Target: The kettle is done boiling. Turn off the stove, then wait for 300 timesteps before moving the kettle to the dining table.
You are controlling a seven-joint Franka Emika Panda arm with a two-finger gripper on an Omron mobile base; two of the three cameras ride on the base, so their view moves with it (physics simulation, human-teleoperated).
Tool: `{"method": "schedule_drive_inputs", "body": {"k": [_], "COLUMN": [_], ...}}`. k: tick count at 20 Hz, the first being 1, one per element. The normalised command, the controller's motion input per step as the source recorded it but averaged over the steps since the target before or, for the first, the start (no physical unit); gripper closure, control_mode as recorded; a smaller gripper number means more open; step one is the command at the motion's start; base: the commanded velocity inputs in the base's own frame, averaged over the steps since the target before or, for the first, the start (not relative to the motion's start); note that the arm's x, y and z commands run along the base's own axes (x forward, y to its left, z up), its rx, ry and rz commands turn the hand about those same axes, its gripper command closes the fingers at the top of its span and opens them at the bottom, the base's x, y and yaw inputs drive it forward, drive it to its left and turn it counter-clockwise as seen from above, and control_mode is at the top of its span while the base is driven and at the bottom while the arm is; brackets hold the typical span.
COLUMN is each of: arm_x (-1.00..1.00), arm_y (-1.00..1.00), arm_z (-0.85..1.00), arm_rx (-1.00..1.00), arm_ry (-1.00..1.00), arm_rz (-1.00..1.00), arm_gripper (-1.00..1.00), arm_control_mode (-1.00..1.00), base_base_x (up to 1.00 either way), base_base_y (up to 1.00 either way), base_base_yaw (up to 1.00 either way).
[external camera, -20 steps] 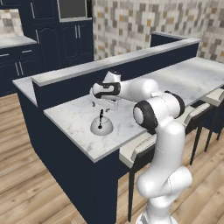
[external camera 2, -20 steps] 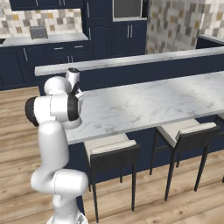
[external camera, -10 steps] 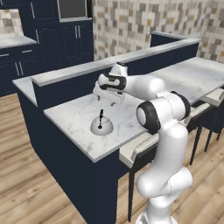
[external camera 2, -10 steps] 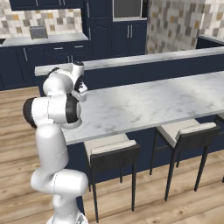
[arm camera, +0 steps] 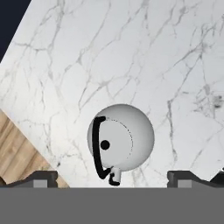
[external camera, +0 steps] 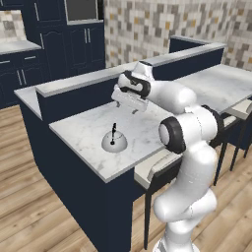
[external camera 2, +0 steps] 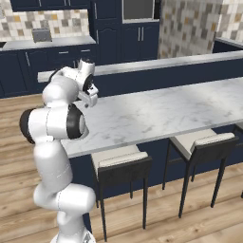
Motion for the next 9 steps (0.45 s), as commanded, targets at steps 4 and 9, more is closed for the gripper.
{"method": "schedule_drive_inputs", "body": {"k": [4,9], "arm_x": [-0.53,-0.53], "arm_y": [-0.3,-0.26], "arm_z": [0.16,0.04], "arm_rx": [0.0,0.0], "arm_ry": [-0.01,-0.01], "arm_rz": [0.0,0.0], "arm_gripper": [-1.0,-1.0], "arm_control_mode": [-1.0,-1.0], "base_base_x": [0.0,0.0], "base_base_y": [0.0,0.0], "base_base_yaw": [0.0,0.0]}}
